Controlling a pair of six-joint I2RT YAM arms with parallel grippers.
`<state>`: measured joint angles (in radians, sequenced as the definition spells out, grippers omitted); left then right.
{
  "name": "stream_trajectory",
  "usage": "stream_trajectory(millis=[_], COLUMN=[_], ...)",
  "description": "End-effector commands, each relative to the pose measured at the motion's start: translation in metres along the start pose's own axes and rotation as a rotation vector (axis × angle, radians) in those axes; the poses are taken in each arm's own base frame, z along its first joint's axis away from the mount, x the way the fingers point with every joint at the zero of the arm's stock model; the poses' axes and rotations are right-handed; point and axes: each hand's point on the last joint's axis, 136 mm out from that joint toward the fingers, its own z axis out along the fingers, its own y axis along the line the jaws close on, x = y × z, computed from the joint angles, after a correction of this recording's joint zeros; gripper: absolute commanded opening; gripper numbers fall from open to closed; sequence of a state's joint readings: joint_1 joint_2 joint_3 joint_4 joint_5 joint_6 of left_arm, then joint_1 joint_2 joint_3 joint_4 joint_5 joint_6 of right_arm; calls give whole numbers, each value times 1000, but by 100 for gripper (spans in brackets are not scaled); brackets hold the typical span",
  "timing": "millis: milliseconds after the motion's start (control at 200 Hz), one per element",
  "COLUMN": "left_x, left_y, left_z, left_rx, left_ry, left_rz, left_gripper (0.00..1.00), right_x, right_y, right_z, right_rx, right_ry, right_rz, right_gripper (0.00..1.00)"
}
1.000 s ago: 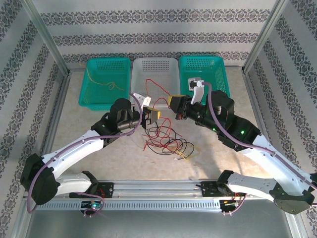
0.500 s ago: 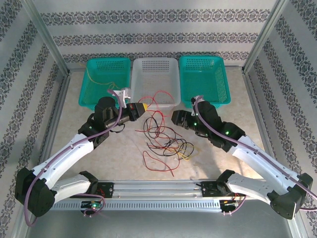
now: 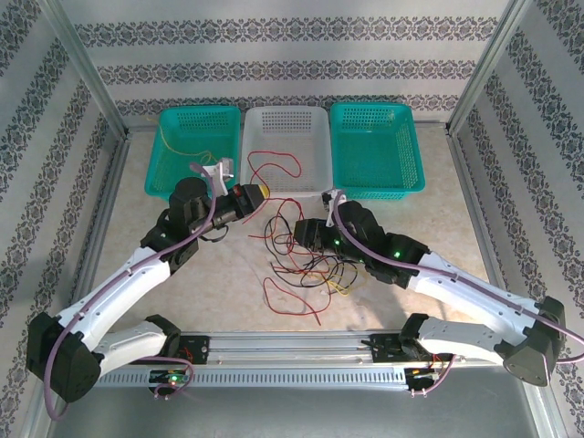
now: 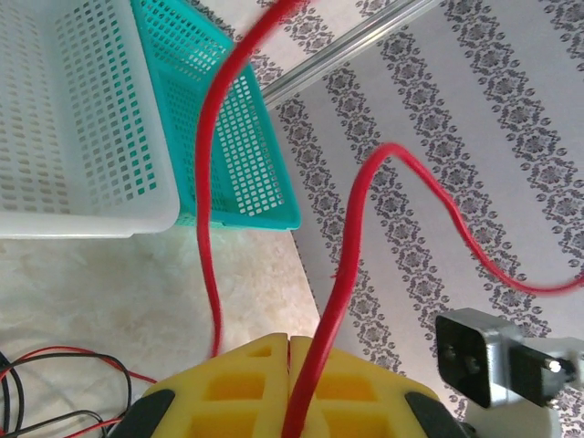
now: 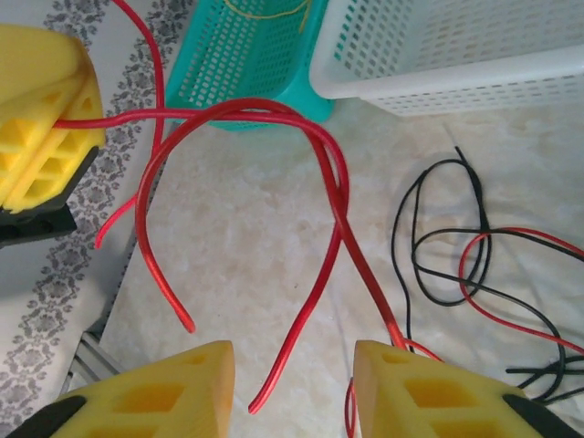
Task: Untangle the cables
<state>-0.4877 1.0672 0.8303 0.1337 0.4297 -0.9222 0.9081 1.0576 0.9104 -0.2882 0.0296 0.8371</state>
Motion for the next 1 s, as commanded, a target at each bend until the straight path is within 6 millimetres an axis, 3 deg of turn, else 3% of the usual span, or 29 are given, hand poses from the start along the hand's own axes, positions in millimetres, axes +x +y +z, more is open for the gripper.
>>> stream_trajectory(millis=[0, 125, 240, 515, 710, 869, 999], left_x=[-11, -10, -11, -12, -12, -12, -11], left_y=[-15, -15, -17, -16, -19, -19, -21], left_z=[-8, -8, -8, -11, -10, -12, -13], left_rx=[64, 75, 84, 65, 84, 86, 90], left_ry=[-46, -45, -47, -52, -56, -55, -54], left_rz=[9, 1, 2, 26, 19, 19, 22], left_gripper=[0, 0, 0, 0, 0, 0, 0], right_x=[-26, -26, -30, -33, -25, -26, -27], right_y=[38, 56, 53, 37, 65, 65, 75], right_z=[-11, -6, 0, -8, 6, 25, 39], right_rx=[-112, -142, -94, -17, -143, -117, -145], right_ry=[-87, -78, -86, -110, -50, -56, -42], right_rz=[-2, -28, -38, -34, -53, -61, -65], right_gripper=[35, 42, 51, 42, 41, 41, 41])
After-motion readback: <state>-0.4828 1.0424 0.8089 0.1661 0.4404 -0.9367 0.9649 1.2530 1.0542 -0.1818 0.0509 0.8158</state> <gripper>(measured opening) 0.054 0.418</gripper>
